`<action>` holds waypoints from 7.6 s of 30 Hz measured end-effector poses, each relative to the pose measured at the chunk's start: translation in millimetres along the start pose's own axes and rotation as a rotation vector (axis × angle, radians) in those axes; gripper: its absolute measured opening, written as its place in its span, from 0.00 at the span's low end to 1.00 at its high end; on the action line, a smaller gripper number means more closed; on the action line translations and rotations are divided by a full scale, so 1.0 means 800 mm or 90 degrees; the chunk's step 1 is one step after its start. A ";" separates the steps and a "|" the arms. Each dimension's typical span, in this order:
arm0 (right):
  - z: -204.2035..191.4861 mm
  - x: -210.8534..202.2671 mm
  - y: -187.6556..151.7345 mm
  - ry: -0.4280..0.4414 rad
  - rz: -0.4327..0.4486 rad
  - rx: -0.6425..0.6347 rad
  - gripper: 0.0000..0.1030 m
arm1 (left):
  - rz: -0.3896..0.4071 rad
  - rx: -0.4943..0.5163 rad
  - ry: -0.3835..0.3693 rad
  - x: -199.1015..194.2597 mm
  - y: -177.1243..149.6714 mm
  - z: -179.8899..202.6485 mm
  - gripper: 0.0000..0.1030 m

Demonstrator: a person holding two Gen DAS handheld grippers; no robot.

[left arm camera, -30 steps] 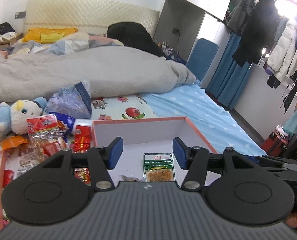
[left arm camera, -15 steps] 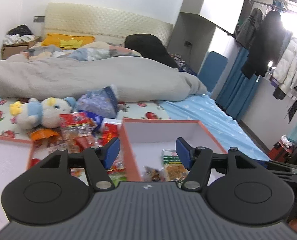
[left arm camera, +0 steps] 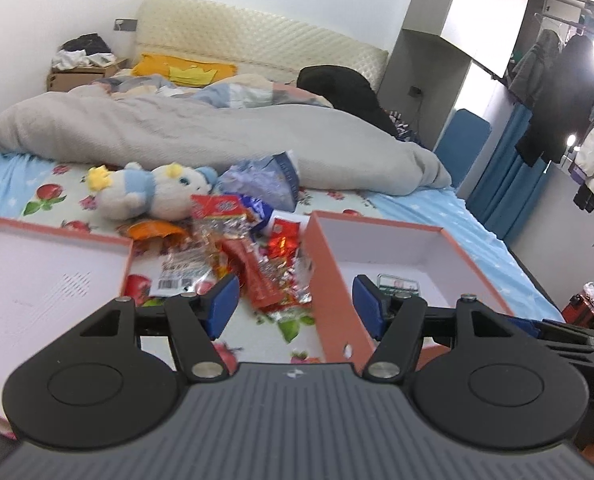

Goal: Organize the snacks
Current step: 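Pull both open grippers back out of the orange box, then grasp the red strip packet with the right gripper while the left gripper grasps the white shrimp packet, then lift the white shrimp packet with the left gripper while the right gripper lifts the red strip packet, then carry both packets over the deep orange box and open both grippers inside it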

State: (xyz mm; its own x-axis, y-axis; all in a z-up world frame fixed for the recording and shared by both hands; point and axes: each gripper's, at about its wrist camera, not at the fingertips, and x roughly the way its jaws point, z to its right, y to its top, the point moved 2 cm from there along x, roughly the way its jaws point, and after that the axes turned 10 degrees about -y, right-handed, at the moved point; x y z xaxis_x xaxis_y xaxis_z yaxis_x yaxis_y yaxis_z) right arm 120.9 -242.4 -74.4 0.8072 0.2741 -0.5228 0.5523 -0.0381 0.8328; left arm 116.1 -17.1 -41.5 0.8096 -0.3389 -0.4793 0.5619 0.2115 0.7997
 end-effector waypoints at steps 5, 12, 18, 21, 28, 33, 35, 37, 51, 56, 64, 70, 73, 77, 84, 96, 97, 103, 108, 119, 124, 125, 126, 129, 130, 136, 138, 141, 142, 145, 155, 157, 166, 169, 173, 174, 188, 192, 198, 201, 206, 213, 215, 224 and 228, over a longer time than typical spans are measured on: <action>-0.018 -0.003 -0.023 0.015 -0.011 -0.019 0.63 | 0.004 -0.007 0.017 -0.015 -0.028 -0.015 0.66; -0.030 0.006 -0.045 0.018 -0.040 -0.029 0.63 | -0.023 -0.027 0.027 -0.014 -0.059 -0.036 0.66; -0.035 0.020 -0.048 0.010 -0.053 -0.036 0.63 | -0.043 -0.046 0.027 0.008 -0.069 -0.054 0.66; -0.034 0.034 -0.046 0.004 -0.059 -0.034 0.63 | -0.054 -0.058 0.030 0.026 -0.068 -0.068 0.66; -0.036 0.069 -0.037 -0.002 -0.065 -0.038 0.63 | -0.057 -0.052 0.048 0.064 -0.051 -0.095 0.66; -0.041 0.100 -0.035 0.002 -0.076 -0.045 0.63 | -0.067 -0.054 0.060 0.092 -0.045 -0.119 0.66; -0.041 0.114 -0.034 0.003 -0.081 -0.045 0.63 | -0.073 -0.053 0.062 0.107 -0.045 -0.128 0.66; -0.043 0.128 -0.034 0.006 -0.086 -0.046 0.63 | -0.080 -0.054 0.061 0.123 -0.045 -0.138 0.66; -0.053 0.218 -0.029 0.009 -0.122 -0.060 0.59 | -0.133 -0.040 0.050 0.227 -0.059 -0.193 0.66; -0.063 0.261 -0.017 0.015 -0.141 -0.059 0.56 | -0.151 -0.045 0.051 0.257 -0.055 -0.215 0.66; -0.068 0.337 0.000 -0.006 -0.154 -0.080 0.56 | -0.167 -0.051 0.066 0.302 -0.049 -0.242 0.66; -0.065 0.381 0.004 -0.016 -0.162 -0.085 0.56 | -0.179 -0.056 0.100 0.334 -0.044 -0.262 0.83; -0.065 0.400 0.005 -0.020 -0.169 -0.090 0.56 | -0.189 -0.053 0.110 0.351 -0.044 -0.269 0.87; -0.064 0.423 0.006 -0.040 -0.174 -0.101 0.56 | -0.204 -0.038 0.127 0.371 -0.045 -0.277 0.94; -0.060 0.449 0.001 -0.047 -0.196 -0.112 0.58 | -0.196 -0.012 0.121 0.387 -0.043 -0.279 0.95; -0.073 0.446 -0.003 -0.074 -0.176 -0.160 0.30 | -0.178 0.019 0.151 0.378 -0.047 -0.277 0.52; -0.073 0.443 -0.003 -0.076 -0.172 -0.160 0.28 | -0.177 0.016 0.147 0.376 -0.047 -0.279 0.49; -0.068 0.431 -0.004 -0.078 -0.163 -0.141 0.22 | -0.165 -0.011 0.122 0.366 -0.045 -0.284 0.26; -0.070 0.412 -0.004 -0.066 -0.153 -0.150 0.22 | -0.165 -0.026 0.094 0.351 -0.046 -0.273 0.23; -0.070 0.341 -0.015 -0.052 -0.144 -0.138 0.22 | -0.153 -0.053 0.090 0.272 -0.069 -0.238 0.22; -0.070 0.303 -0.036 -0.051 -0.147 -0.146 0.22 | -0.163 -0.070 0.075 0.231 -0.094 -0.221 0.22; -0.071 0.297 -0.041 -0.051 -0.150 -0.148 0.22 | -0.167 -0.070 0.072 0.223 -0.100 -0.216 0.22; -0.071 0.290 -0.047 -0.050 -0.153 -0.149 0.22 | -0.171 -0.070 0.070 0.216 -0.106 -0.212 0.22; -0.068 0.271 -0.065 -0.049 -0.167 -0.145 0.22 | -0.183 -0.071 0.065 0.194 -0.121 -0.200 0.22; -0.067 0.265 -0.071 -0.047 -0.173 -0.142 0.22 | -0.185 -0.073 0.063 0.187 -0.125 -0.196 0.22; -0.060 0.236 -0.103 -0.048 -0.205 -0.127 0.22 | -0.203 -0.085 0.054 0.149 -0.147 -0.183 0.22; -0.056 0.229 -0.111 -0.050 -0.216 -0.122 0.22 | -0.210 -0.092 0.050 0.136 -0.151 -0.178 0.22; -0.053 0.221 -0.117 -0.058 -0.224 -0.125 0.22 | -0.223 -0.098 0.048 0.124 -0.157 -0.173 0.23; -0.051 0.219 -0.119 -0.060 -0.227 -0.125 0.22 | -0.224 -0.101 0.047 0.122 -0.158 -0.172 0.24; -0.048 0.216 -0.120 -0.060 -0.238 -0.124 0.23 | -0.221 -0.108 0.036 0.116 -0.157 -0.168 0.32; -0.039 0.211 -0.115 -0.014 -0.241 -0.116 0.49 | -0.201 -0.107 0.044 0.118 -0.136 -0.152 0.84; -0.038 0.212 -0.118 -0.002 -0.242 -0.123 0.50 | -0.203 -0.120 0.056 0.127 -0.134 -0.158 0.87; -0.021 0.215 -0.131 -0.003 -0.244 -0.134 0.50 | -0.215 -0.160 0.046 0.179 -0.121 -0.171 0.91; -0.018 0.218 -0.136 0.007 -0.242 -0.137 0.50 | -0.203 -0.199 0.041 0.191 -0.120 -0.174 0.91; -0.017 0.224 -0.145 0.018 -0.247 -0.137 0.50 | -0.207 -0.200 0.057 0.208 -0.118 -0.170 0.91; -0.017 0.226 -0.148 0.020 -0.249 -0.138 0.50 | -0.208 -0.193 0.064 0.211 -0.117 -0.169 0.91; -0.019 0.228 -0.155 0.017 -0.227 -0.160 0.42 | -0.227 -0.171 0.135 0.248 -0.121 -0.182 0.90; -0.016 0.227 -0.154 0.012 -0.226 -0.154 0.40 | -0.221 -0.182 0.135 0.252 -0.133 -0.184 0.87; -0.013 0.226 -0.152 0.010 -0.230 -0.141 0.38 | -0.224 -0.139 0.120 0.255 -0.132 -0.172 0.70; -0.013 0.225 -0.150 0.007 -0.228 -0.138 0.38 | -0.228 -0.135 0.116 0.256 -0.133 -0.169 0.66; -0.009 0.222 -0.148 0.001 -0.225 -0.131 0.38 | -0.234 -0.132 0.107 0.250 -0.134 -0.169 0.61; -0.009 0.214 -0.138 0.008 -0.214 -0.116 0.38 | -0.229 -0.143 0.106 0.232 -0.130 -0.171 0.58; -0.009 0.212 -0.132 0.010 -0.210 -0.113 0.38 | -0.224 -0.144 0.106 0.225 -0.125 -0.170 0.58; -0.014 0.194 -0.103 0.027 -0.192 -0.089 0.38 | -0.213 -0.124 0.107 0.196 -0.090 -0.154 0.58; -0.016 0.182 -0.084 0.035 -0.169 -0.083 0.38 | -0.199 -0.116 0.100 0.184 -0.071 -0.143 0.59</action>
State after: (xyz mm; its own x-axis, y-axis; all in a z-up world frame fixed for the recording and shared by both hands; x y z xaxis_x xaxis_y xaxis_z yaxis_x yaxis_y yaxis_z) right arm 198.8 -187.4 -204.3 0.6230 0.3103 -0.7180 0.7085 0.1651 0.6861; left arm 222.9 26.3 -198.7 0.6023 -0.2717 -0.7506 0.7954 0.2844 0.5352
